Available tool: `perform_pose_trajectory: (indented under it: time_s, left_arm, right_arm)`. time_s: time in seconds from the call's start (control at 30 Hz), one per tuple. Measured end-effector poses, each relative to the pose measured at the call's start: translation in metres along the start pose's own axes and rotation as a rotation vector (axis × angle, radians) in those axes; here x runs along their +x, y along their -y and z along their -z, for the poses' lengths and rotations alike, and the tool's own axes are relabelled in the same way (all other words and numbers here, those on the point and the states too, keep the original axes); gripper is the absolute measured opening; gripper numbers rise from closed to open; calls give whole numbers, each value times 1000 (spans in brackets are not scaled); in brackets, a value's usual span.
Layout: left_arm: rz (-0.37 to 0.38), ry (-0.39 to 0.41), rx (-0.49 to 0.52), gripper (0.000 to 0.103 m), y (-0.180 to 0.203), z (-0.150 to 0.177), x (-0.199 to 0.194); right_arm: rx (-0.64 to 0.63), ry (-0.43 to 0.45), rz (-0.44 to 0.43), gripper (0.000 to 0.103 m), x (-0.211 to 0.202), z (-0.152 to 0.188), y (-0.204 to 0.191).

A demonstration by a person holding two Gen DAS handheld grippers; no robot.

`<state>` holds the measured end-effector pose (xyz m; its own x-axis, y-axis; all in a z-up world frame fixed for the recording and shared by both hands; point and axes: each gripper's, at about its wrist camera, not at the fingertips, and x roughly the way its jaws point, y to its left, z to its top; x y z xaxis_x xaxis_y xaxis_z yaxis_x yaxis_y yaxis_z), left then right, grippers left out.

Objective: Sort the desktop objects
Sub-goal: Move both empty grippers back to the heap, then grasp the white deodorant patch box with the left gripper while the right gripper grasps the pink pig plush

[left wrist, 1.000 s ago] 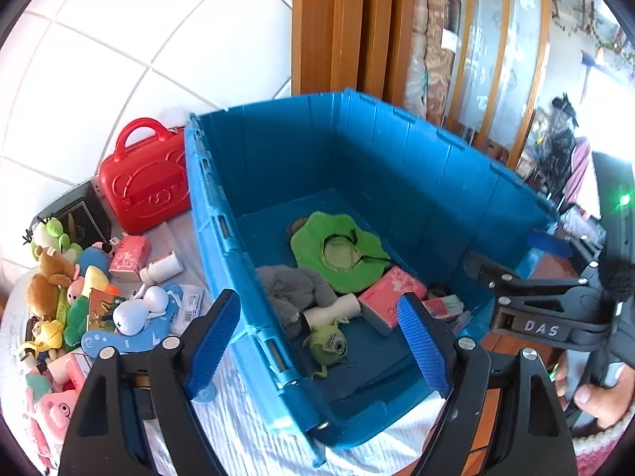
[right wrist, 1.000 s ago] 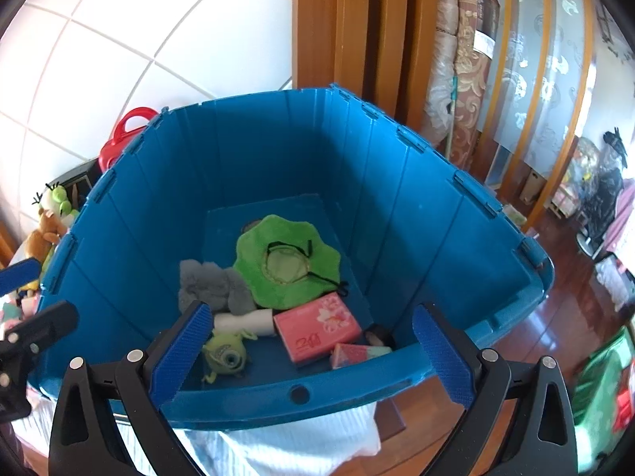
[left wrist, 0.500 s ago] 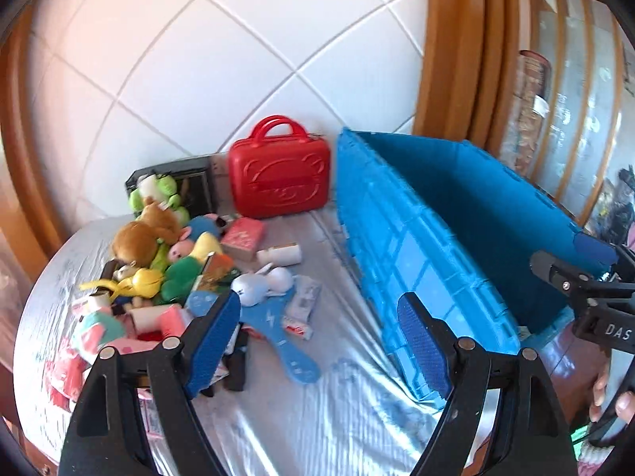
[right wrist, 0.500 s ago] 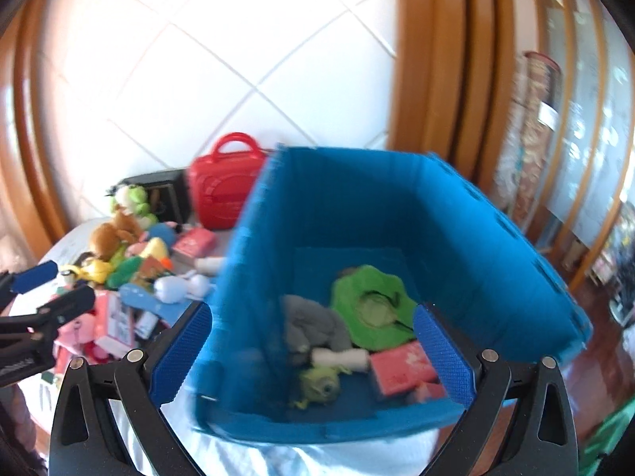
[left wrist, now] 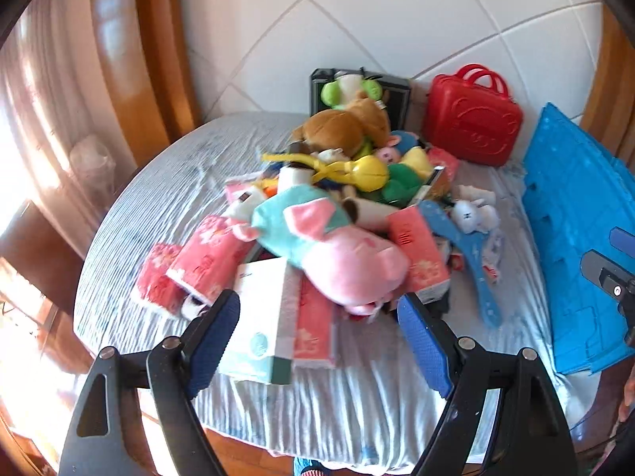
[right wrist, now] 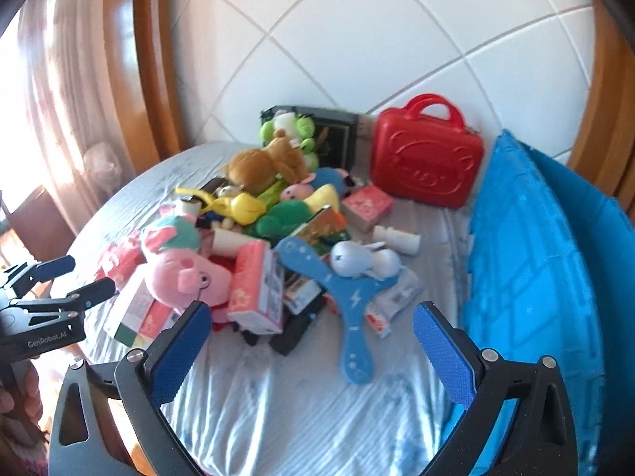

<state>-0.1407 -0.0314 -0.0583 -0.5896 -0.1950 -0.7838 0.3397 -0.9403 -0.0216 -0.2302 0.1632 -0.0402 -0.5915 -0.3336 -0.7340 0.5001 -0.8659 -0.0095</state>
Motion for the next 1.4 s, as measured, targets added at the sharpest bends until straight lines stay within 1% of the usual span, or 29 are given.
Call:
perform_pose_trajectory:
  time_s: [0.1,0.17,0.2,0.3,0.43,0.53,0.63,0.73,0.8,0.9,1.07,1.17,1.27,1.33,1.4]
  left_arm:
    - [-39,-57,-48,82,-33,9,20]
    - [-49,-98,-66,82,-49,15,33]
    - [-51,-123,-72,82,-56,18,41]
    - [-27,-170,-75,82,-69,24,58]
    - [22,-229,-77,82,-73,27,83]
    - [65,-269,-72,82,-68,29,104]
    - [74,-304,-60,82,-63,30,123]
    - [96,-334,-75,82,-62,29,141]
    - [102,-343,-83,84,-63,29,149]
    - [103,-347,-78,85,-64,28,156]
    - [94,-316,-99,85,-73,26,158]
    - [90,-327,-94,85,-73,25,165]
    - [82,-336,-82,85,-70,27,170]
    - [81,-331,-80,85,-69,27,172]
    - [74,-327,-86,85,-70,27,173]
  right_arm:
    - [-43,-56,-50,103,34,0,-34]
    - [-68,-95,-78,103,54,0,-55]
    - [-80,-116,-88,103,65,1,-65]
    - [-122,-159,-99,103,89,1,-89]
    - [-167,-187,-102,103,107,0,-110]
    - [-186,-190,-97,103,112,-6,-116]
    - [-189,-196,-90,103,117,-11,-116]
    - [-194,-208,-89,103,125,-14,-118]
    - [-209,-218,-90,103,131,-14,-123]
    - [-231,-232,-105,103,139,-13,-133]
    - [-253,-245,-119,103,156,-18,-147]
    - [-266,-263,-119,103,173,-21,-157]
    - [-273,-300,-120,103,193,-20,-167]
    - [-283,-317,-99,103,206,-17,-172]
    - [-316,-312,-47,103,215,-15,-178]
